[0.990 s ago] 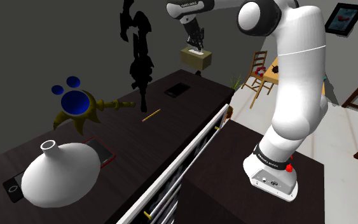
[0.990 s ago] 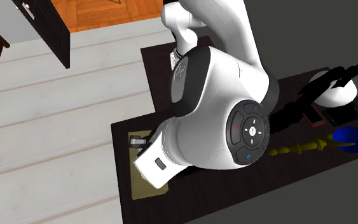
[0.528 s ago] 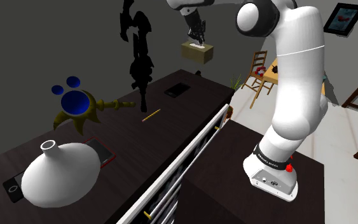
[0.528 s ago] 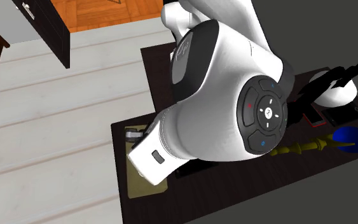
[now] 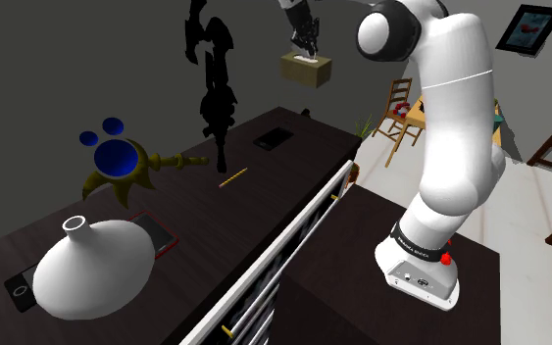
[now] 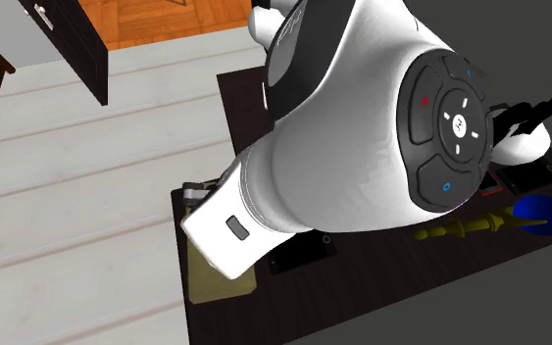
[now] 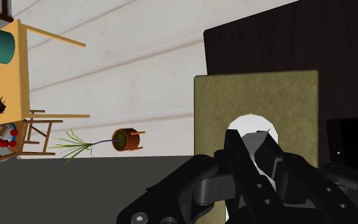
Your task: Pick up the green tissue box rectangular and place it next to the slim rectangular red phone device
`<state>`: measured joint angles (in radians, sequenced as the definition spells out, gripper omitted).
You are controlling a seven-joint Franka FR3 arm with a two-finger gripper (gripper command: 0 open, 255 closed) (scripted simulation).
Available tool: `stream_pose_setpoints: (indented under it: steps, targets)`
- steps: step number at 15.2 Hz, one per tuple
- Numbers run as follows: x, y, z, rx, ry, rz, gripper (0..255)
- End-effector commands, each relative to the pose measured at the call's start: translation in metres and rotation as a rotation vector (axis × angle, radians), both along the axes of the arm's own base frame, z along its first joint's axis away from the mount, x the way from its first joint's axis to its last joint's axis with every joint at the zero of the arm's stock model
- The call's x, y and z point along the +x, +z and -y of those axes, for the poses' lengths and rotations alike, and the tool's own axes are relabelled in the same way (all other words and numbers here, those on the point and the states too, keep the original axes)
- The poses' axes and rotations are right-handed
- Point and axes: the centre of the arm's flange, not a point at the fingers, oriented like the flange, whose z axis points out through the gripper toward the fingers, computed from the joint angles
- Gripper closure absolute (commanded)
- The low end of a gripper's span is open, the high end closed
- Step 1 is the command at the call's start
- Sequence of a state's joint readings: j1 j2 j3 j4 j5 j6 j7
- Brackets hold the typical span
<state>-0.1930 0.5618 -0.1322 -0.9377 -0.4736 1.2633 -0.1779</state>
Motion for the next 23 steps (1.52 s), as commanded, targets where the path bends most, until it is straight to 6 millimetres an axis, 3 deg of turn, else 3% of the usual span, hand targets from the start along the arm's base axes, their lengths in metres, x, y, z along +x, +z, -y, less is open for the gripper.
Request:
stream_pose_setpoints:
  steps: [1, 3, 23]
  targets:
    - [0.0, 0.01, 0.0, 0.0, 0.0, 0.0, 255]
    - [0.0, 0.017, 0.0, 0.0, 0.0, 0.0, 255]
    - [-0.072, 0.018, -0.254, 0.0, 0.0, 0.0, 255]
